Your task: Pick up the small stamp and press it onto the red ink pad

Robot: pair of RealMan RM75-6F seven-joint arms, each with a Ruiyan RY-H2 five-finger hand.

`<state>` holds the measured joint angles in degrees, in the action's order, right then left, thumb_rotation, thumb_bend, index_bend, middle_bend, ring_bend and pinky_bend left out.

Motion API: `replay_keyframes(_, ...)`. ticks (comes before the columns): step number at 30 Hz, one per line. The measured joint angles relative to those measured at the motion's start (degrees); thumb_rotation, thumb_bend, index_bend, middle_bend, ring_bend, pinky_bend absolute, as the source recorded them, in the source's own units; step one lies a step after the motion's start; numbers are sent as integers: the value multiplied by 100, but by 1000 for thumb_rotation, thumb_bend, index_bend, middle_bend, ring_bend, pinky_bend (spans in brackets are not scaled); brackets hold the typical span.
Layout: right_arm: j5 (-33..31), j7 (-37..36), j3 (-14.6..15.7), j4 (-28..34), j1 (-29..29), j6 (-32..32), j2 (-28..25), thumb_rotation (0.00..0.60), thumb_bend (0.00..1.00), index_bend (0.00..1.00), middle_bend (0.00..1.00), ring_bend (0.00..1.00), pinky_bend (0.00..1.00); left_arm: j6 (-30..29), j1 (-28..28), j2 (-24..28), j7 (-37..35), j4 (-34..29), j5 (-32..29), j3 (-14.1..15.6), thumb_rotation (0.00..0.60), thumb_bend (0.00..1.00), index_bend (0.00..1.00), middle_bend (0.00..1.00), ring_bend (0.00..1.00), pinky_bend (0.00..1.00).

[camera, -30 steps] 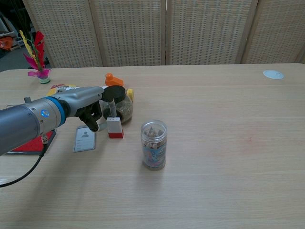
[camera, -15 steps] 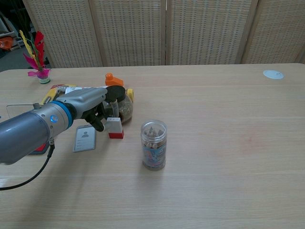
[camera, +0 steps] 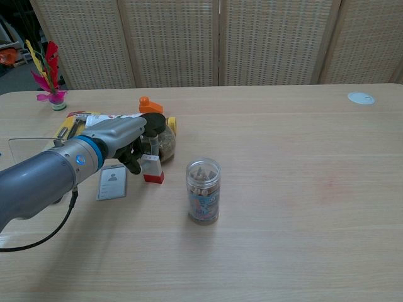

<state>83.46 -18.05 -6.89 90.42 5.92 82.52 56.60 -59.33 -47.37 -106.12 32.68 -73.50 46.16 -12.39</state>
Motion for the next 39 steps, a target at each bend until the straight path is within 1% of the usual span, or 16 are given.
replay_keyframes(4,16,-48,-1,-25,-1,17,4,600,0,6,0,0,0,1,-8,-47,19,44,13,-35,600,413,556,977,1000,989)
replay_keyframes(7,9,-71,-3,-39,2,13,7,600,0,5,0,0,0,-23,4,-11,20,-53,67,-38,600,413,557,977,1000,989)
replay_keyframes(13,12,-79,-1,-44,1,16,8,600,0,5,0,0,0,-139,51,137,59,-307,220,-12,600,417,559,977,1000,988)
replay_keyframes(16,38,-56,6,-30,-6,47,14,600,0,6,0,0,0,-213,103,333,82,-612,309,17,600,418,560,977,1000,989)
replay_keyframes(19,56,-21,15,-14,-10,62,18,600,0,6,0,0,0,-249,179,709,112,-1118,372,62,600,420,561,977,1000,988)
replay_keyframes(23,77,20,25,12,-15,82,22,600,0,6,0,0,0,-244,323,1474,132,-1816,428,168,600,421,561,977,1000,988)
replay_keyframes(26,88,54,34,32,-17,88,27,600,0,6,0,0,0,-244,465,1989,66,-2149,502,265,600,421,563,977,1000,989)
replay_keyframes(27,94,70,38,38,-16,89,30,600,0,6,0,0,0,-252,574,2259,-32,-2263,583,339,600,420,564,977,1000,988)
replay_keyframes(29,109,113,46,54,-15,92,38,600,0,6,0,0,0,-262,726,2544,-227,-2318,697,437,600,420,571,977,1000,988)
replay_keyframes(32,127,162,57,77,-14,101,48,600,0,6,0,0,0,-242,967,2833,-685,-2261,913,606,600,420,574,977,1000,988)
replay_keyframes(39,158,249,78,113,-14,114,67,600,0,6,0,0,0,-91,1431,3162,-1794,-1707,1326,904,600,422,577,977,1000,990)
